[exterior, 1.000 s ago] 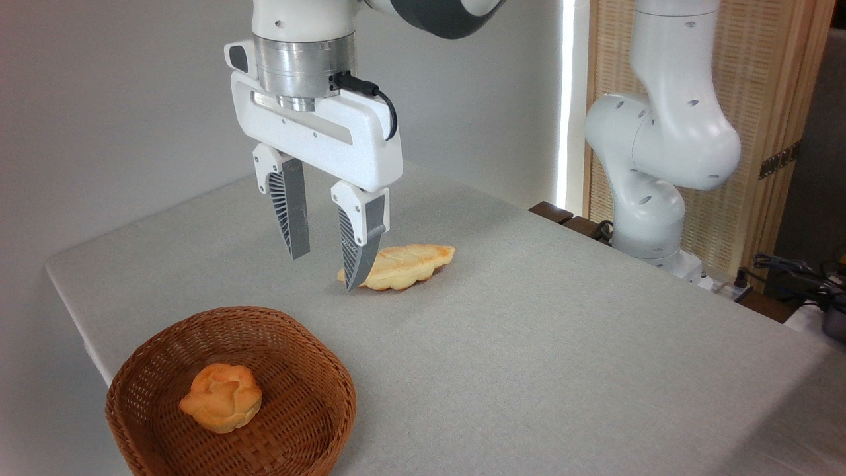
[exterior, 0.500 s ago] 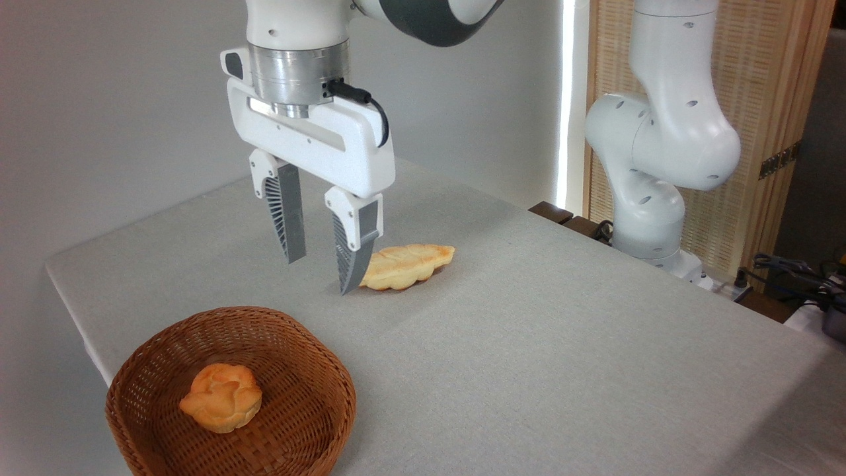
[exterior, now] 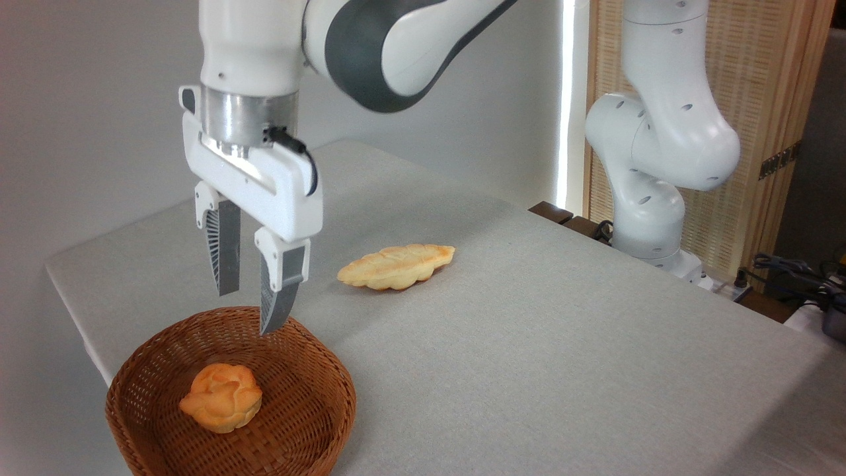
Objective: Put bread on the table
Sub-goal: 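Move the open gripper over the wicker basket and lower toward the bun, then close the gripper on the round golden bun inside the basket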
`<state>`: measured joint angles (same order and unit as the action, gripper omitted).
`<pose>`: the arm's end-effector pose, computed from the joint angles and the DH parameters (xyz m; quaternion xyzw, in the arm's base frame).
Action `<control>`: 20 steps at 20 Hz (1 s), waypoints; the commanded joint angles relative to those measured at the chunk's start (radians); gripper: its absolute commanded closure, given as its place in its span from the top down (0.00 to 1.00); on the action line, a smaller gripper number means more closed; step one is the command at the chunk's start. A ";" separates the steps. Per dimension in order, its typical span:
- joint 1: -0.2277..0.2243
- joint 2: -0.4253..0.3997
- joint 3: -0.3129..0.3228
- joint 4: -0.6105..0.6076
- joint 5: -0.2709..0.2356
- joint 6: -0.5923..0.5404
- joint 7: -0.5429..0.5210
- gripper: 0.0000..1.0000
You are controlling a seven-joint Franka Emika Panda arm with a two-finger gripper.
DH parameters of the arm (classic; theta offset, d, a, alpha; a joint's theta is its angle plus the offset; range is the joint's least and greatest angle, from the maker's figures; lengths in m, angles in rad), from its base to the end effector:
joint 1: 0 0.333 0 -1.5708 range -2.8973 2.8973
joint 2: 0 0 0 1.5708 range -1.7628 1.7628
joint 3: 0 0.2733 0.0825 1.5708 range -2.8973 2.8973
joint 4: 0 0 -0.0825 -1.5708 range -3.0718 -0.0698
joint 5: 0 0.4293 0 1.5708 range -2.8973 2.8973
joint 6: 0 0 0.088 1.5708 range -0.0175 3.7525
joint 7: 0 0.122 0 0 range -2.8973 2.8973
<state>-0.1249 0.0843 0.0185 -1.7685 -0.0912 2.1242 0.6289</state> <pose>0.6538 -0.0753 0.4644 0.9303 -0.3386 0.1411 0.0046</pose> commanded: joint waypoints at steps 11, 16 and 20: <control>-0.001 0.192 -0.045 0.004 0.001 0.241 0.069 1.00; -0.001 0.232 -0.046 0.004 0.001 0.289 0.069 1.00; -0.001 0.236 -0.046 0.004 0.002 0.292 0.071 1.00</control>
<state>-0.1281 0.3059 -0.0242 -1.7690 -0.0902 2.3920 0.6853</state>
